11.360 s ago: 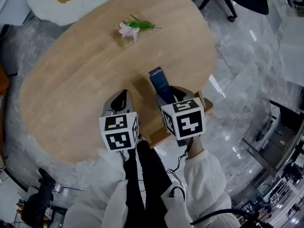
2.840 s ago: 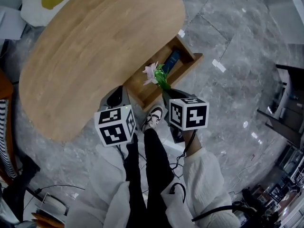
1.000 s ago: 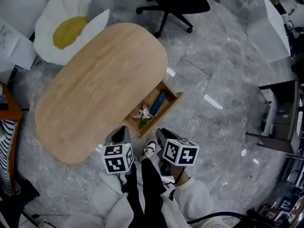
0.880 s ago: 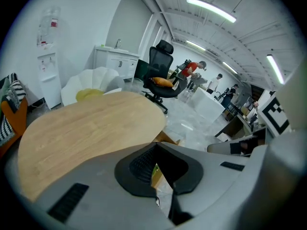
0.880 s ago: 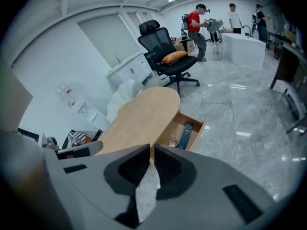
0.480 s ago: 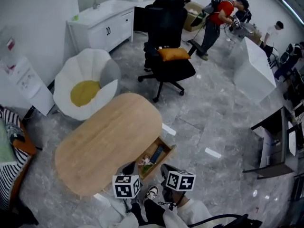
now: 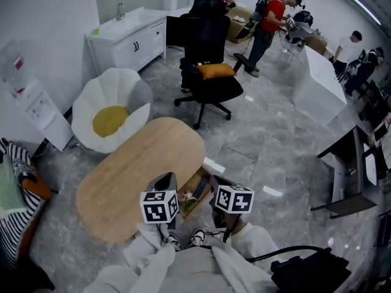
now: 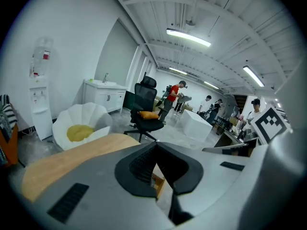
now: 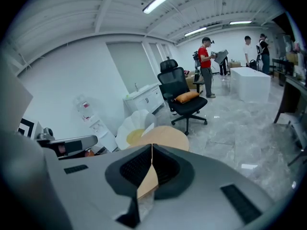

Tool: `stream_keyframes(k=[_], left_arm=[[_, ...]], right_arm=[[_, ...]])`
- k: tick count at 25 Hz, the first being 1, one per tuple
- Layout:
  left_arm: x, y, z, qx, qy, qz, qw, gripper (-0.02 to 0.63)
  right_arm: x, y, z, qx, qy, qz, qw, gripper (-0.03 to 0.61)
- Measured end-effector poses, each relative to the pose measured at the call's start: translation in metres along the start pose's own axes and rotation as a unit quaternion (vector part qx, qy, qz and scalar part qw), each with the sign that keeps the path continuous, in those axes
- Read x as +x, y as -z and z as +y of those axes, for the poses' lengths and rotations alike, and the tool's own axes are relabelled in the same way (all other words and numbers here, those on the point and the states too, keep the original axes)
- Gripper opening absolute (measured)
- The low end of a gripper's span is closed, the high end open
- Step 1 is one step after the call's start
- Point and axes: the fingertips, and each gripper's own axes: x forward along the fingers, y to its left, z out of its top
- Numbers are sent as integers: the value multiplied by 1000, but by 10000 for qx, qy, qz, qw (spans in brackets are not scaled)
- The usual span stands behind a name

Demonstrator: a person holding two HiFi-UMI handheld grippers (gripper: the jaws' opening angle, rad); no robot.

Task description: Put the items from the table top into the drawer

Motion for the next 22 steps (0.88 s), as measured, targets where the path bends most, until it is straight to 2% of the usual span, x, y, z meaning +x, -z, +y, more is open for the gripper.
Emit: stream_keyframes(k=[11, 18, 22], left_arm=[[-20, -1, 25, 111, -60, 29, 9999, -6], [-32, -16, 2, 142, -184, 31, 9997, -5], [-33, -9, -9, 143, -226, 36, 9996, -5]], right_arm=[[-25, 3, 1, 150, 495, -291, 9982, 64], [-48, -4, -4, 43, 468, -231, 9986, 63], [-53, -7, 1, -214, 352, -277, 9988, 63]])
